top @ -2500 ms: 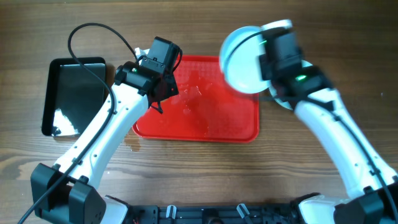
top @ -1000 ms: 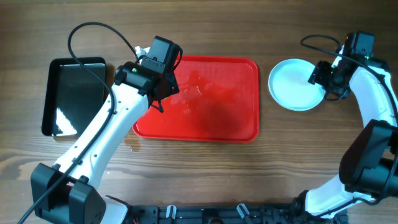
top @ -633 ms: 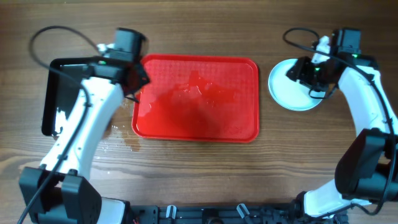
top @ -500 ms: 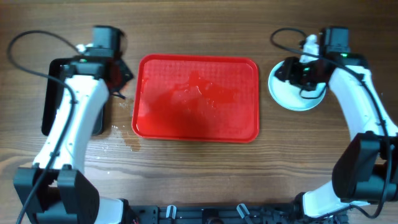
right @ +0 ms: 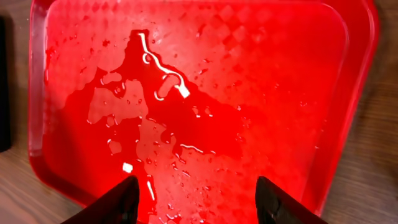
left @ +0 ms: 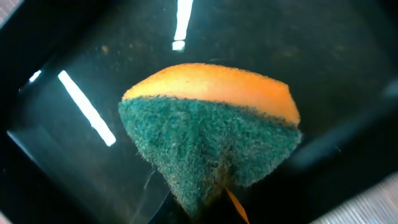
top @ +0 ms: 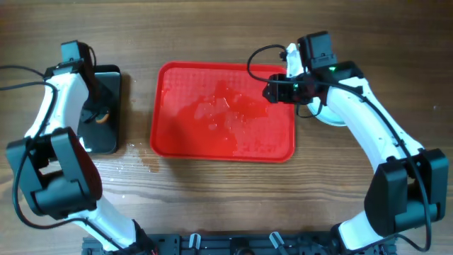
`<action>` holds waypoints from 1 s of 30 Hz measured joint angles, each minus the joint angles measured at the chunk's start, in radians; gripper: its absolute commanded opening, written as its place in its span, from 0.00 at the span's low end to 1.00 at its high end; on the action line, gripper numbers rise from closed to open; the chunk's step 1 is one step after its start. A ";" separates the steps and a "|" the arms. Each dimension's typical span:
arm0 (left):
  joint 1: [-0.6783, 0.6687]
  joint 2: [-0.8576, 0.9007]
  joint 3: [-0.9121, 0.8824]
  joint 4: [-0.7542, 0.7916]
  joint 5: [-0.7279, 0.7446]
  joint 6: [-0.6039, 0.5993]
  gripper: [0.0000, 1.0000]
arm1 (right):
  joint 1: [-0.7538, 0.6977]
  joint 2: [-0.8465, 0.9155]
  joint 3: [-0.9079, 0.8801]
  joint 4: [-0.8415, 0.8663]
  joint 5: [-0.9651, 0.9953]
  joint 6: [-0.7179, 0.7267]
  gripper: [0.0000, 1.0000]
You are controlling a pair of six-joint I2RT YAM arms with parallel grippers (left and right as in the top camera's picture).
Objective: Clean dirty plates on tray and stack at the side
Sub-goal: 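Place the sponge into the black tray with the left gripper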
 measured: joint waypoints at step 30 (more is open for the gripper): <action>-0.029 -0.502 0.016 -0.147 0.326 0.026 1.00 | 0.051 -0.521 0.002 -0.290 0.026 0.014 0.59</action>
